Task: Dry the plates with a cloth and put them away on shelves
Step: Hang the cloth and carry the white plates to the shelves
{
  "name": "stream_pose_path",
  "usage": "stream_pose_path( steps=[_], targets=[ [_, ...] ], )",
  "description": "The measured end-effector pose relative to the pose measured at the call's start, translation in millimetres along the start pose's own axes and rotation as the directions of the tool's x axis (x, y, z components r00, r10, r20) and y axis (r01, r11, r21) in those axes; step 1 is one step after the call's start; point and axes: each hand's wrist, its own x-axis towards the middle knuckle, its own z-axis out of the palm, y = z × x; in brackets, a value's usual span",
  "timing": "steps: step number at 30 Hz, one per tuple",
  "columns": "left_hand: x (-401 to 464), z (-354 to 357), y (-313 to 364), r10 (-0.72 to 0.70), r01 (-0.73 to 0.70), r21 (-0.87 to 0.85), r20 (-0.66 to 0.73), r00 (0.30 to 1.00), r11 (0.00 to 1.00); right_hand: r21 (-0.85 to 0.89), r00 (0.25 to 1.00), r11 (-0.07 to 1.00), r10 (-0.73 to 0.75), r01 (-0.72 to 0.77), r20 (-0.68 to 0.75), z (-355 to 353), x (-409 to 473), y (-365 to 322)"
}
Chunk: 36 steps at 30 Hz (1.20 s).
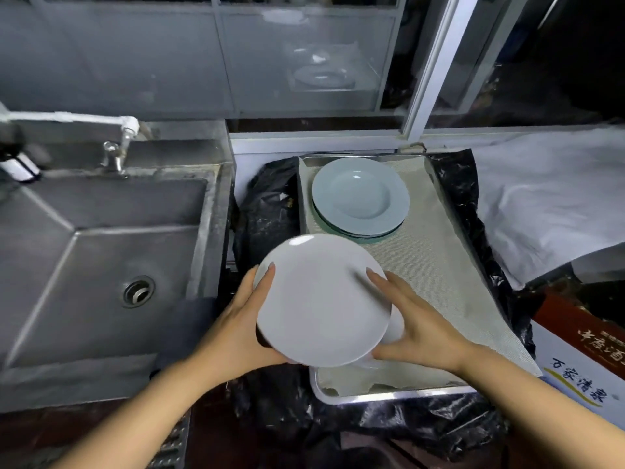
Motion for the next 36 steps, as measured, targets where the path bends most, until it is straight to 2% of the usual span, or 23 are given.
stream_pose_path(
  steps=[5, 11, 15, 20, 27, 32, 36],
  targets=[
    [-58.4, -57.7, -5.1, -0.060, 0.062, 0.012, -0.108, 0.992, 0.998, -0.034, 0.990, 0.990, -0.137, 0.136, -0.028, 19.1, 23.0, -65.6],
    [-140.9, -122.9, -12.1, -0.113, 0.129, 0.058, -0.226, 0.968, 0.990, 0.031, 0.954, 0.955, -0.296, 0.294, 0.040, 54.5, 50.4, -145.6],
    [-201.2, -147.8, -29.3, -0.200, 0.243, 0.105, -0.308, 0.930, 0.964, 0.079, 0.909, 0.917, -0.398, 0.391, 0.125, 82.2, 70.3, -193.7],
    [-269.4, -167.6, -27.8, -0.278, 0.356, 0.084, -0.470, 0.838, 0.931, 0.083, 0.816, 0.864, -0.497, 0.497, 0.294, 105.9, 104.8, -246.8],
    [-349.5, -166.4, 8.5, -0.432, 0.558, -0.036, -0.675, 0.598, 0.829, 0.147, 0.574, 0.701, -0.669, 0.698, 0.472, 130.3, 145.6, -336.1],
    [-410.9, -148.2, 30.3, -0.547, 0.715, -0.161, -0.761, 0.349, 0.680, 0.283, 0.338, 0.548, -0.768, 0.788, 0.545, 162.7, 140.9, -408.2],
    [-470.3, -128.7, 51.1, -0.516, 0.756, -0.238, -0.844, 0.150, 0.609, 0.383, 0.155, 0.448, -0.789, 0.808, 0.595, 204.4, 116.4, -461.9]
  ],
)
